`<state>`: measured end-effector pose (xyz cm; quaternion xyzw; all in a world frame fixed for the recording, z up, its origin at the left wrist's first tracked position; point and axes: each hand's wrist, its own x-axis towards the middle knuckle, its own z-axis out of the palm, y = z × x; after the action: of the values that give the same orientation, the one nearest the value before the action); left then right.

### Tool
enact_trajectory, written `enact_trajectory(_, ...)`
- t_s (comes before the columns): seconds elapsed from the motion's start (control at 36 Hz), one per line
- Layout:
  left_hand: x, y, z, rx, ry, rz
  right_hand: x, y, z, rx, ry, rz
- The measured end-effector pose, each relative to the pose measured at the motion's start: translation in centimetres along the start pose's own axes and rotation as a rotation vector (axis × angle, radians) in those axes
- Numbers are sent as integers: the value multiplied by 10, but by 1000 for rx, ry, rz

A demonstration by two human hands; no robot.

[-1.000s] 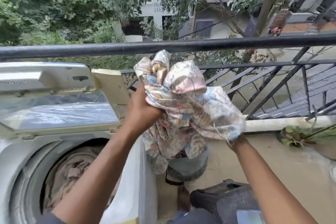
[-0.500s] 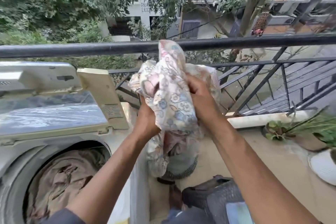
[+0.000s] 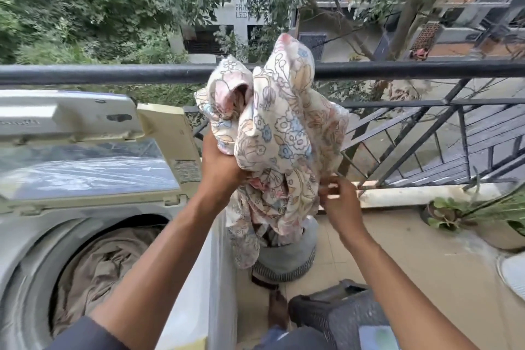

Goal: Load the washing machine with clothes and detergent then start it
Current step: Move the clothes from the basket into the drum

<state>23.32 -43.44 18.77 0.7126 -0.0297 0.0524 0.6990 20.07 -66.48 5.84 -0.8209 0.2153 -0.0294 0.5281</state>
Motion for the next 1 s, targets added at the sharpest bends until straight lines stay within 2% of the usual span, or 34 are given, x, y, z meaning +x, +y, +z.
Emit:
enact_trajectory(0.06, -2, 5, -1, -57, 8, -20, 2, 35, 14, -126, -217, 194)
enact_trajectory(0.08, -2, 7, -2, -81, 18, -33, 6, 54, 24, -160, -324, 231)
enact_trajectory(0.11, -2, 11, -3, -96, 26, -49, 12, 71, 34, -161, -394, 230)
enact_trajectory(0.17, 0, 18, -7, -143, 37, -78, 33, 120, 63, -173, -424, 221)
enact_trajectory(0.19, 2, 19, -9, -148, 57, -100, 45, 139, 77, -213, -419, 205)
enact_trajectory(0.25, 6, 22, -11, -151, 78, -139, 46, 121, 88, -317, -411, 200)
enact_trajectory(0.28, 7, 21, -11, -162, 79, -158, 47, 114, 90, -294, -413, 197)
enact_trajectory(0.33, 8, 21, -15, -168, 59, -171, 50, 102, 89, -163, -402, 301)
enact_trajectory(0.42, 5, 17, -23, -104, 37, -61, 53, 95, 77, -10, -341, 383)
enact_trajectory(0.56, -3, 8, -25, 79, 54, 56, 27, 20, 36, 201, -212, 367)
enact_trajectory(0.67, -4, -7, -17, 229, 35, 73, 19, -30, 0, 262, -161, 241)
enact_trajectory(0.83, -4, -38, -5, 476, 3, 6, 8, -95, -36, 340, -115, -3)
enact_trajectory(0.89, 1, -43, -4, 412, -69, -124, -3, -114, -38, 348, -117, -86)
enact_trajectory(0.94, 1, -40, -6, 370, -294, -259, -12, -124, -33, 293, -126, -149)
enact_trajectory(1.0, -3, -36, -6, 370, -564, -235, -19, -128, -28, 230, -108, -187)
